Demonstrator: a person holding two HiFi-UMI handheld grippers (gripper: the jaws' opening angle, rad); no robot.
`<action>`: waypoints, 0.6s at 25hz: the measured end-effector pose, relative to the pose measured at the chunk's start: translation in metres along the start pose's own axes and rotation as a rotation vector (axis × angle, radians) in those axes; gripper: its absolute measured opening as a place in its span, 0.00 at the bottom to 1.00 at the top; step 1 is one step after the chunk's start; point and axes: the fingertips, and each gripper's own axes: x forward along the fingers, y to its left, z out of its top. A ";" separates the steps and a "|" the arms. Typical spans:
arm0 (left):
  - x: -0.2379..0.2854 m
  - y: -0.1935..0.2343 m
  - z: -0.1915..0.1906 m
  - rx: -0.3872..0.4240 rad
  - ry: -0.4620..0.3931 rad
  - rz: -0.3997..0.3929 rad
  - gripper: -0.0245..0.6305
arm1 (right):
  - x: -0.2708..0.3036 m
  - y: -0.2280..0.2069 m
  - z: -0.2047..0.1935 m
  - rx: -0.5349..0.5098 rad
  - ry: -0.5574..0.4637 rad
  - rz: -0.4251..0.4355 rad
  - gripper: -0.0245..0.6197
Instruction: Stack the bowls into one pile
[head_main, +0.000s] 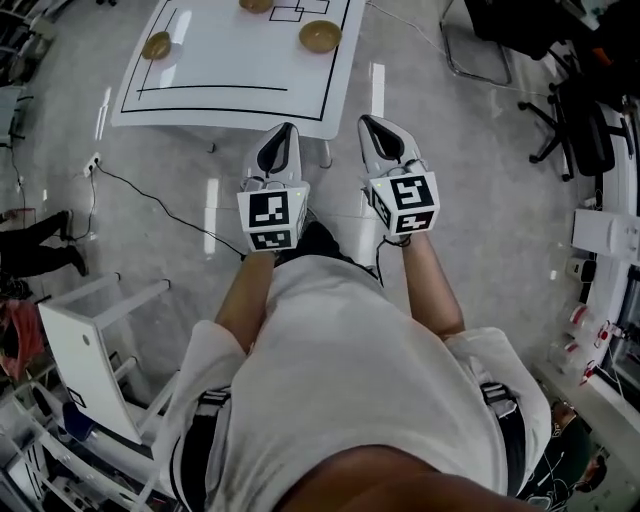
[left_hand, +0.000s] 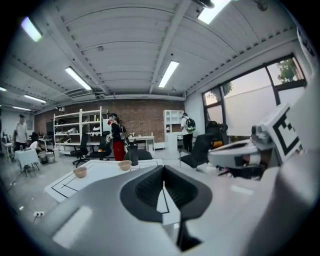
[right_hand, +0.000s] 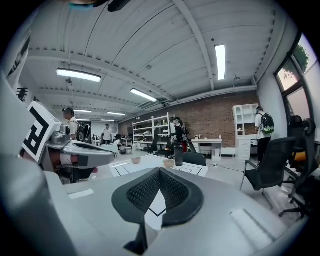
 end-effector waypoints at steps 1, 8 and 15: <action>0.006 0.014 -0.001 0.000 0.006 0.001 0.04 | 0.014 0.002 0.000 0.001 0.012 0.003 0.04; 0.026 0.076 0.004 -0.027 0.028 -0.035 0.04 | 0.083 0.011 -0.003 -0.072 0.143 -0.003 0.04; 0.037 0.132 -0.015 -0.077 0.076 0.006 0.04 | 0.140 0.021 -0.012 -0.161 0.276 0.010 0.04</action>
